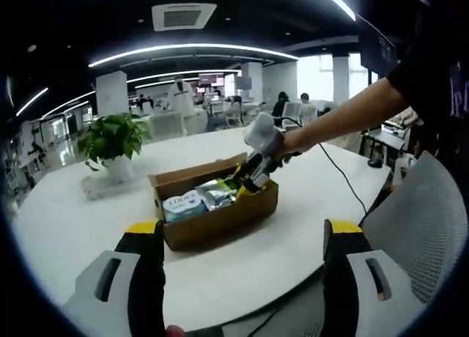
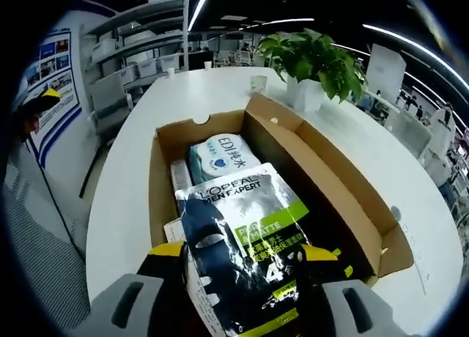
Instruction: Operate the shoe box by opening the lid, removing the specified soft item, and placing it in the target area until the item is outside and the box remains undamaged.
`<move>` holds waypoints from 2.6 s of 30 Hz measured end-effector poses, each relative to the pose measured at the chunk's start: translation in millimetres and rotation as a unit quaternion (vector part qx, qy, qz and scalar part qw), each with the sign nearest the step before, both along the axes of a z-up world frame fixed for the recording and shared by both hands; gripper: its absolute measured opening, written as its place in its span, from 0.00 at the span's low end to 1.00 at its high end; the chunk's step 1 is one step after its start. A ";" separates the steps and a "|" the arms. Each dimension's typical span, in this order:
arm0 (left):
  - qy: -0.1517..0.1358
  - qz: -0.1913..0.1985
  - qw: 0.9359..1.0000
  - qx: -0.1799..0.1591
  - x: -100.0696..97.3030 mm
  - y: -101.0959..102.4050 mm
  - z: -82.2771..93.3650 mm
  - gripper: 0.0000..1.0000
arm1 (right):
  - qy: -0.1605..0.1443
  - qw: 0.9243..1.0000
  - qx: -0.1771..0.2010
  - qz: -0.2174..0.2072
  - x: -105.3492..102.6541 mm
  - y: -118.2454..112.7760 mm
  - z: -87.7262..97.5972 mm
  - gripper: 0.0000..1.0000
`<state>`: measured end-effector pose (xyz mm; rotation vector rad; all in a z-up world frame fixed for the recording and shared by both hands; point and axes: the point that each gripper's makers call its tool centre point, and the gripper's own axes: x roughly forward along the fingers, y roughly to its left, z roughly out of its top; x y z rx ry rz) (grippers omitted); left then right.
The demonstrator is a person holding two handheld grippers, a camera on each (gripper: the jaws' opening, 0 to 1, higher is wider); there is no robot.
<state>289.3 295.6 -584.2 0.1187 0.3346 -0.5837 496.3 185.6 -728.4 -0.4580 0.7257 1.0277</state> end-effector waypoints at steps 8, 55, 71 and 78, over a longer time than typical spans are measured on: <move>0.008 -0.005 1.000 0.003 -2.5 -1.9 -2.0 0.86 | 0.009 1.000 0.012 0.016 -8.6 7.6 0.5 0.26; 0.003 -0.013 1.000 0.004 -2.5 -2.1 -2.1 0.83 | -0.152 0.984 -0.027 0.093 -2.6 11.4 64.6 0.00; 0.003 -0.019 1.000 0.000 -3.7 -5.1 -2.1 0.83 | -0.150 0.986 0.009 0.074 -0.7 6.6 104.2 0.00; 0.005 -0.021 1.000 -0.002 -5.1 -6.0 -2.8 0.83 | -0.158 0.984 0.017 0.074 -3.9 5.8 120.1 0.00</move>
